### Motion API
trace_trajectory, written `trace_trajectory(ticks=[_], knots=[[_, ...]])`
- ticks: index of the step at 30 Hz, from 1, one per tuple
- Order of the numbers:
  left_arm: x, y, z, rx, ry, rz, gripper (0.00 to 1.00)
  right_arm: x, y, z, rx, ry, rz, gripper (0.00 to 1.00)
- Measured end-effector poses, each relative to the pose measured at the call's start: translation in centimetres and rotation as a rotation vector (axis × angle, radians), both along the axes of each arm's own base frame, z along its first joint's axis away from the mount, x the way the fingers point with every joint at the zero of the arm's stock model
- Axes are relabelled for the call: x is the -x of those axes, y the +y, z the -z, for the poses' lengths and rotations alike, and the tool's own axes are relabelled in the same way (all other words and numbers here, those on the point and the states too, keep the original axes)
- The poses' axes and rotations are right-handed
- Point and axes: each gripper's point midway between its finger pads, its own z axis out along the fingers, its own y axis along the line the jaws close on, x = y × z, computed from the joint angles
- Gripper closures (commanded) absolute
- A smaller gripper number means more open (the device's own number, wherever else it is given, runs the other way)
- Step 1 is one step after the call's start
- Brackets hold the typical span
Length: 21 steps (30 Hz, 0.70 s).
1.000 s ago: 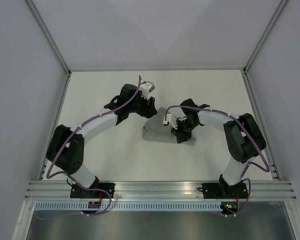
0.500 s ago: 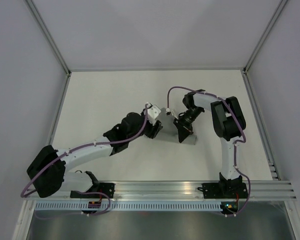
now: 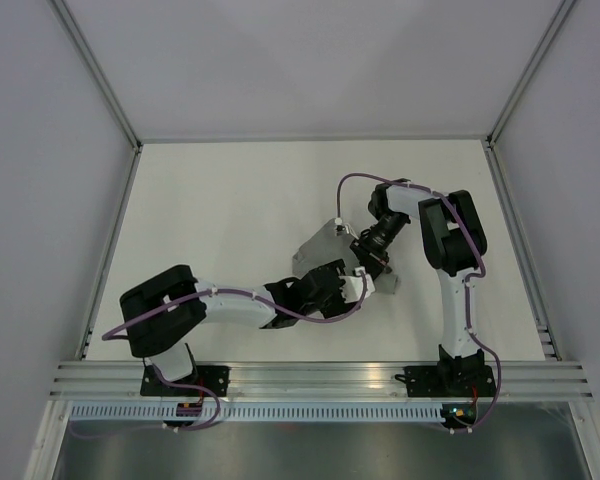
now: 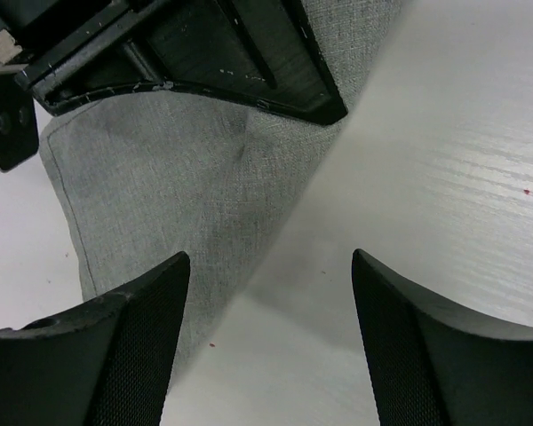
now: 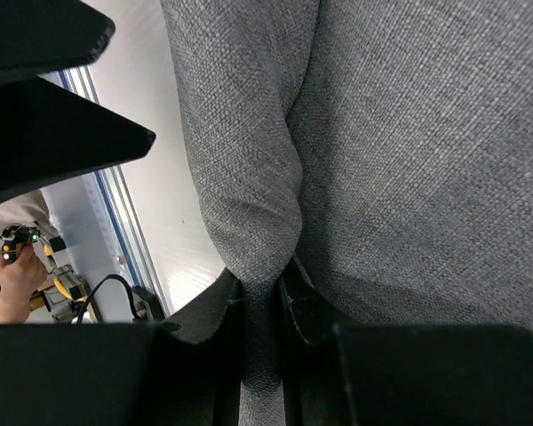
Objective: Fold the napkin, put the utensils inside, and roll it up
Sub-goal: Roll the napkin with the utensil
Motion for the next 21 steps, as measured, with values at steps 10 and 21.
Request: trace_trajectory(ticks=[10, 21], knots=[[-1.4, -2.2, 0.4, -0.021, -0.083, 0.050, 0.23, 0.1, -0.1, 0.0, 0.007, 0.016, 0.003, 0.86], [-2.1, -2.5, 2.8, -0.062, -0.065, 0.065, 0.59, 0.1, -0.1, 0.0, 0.017, 0.032, 0.010, 0.86]])
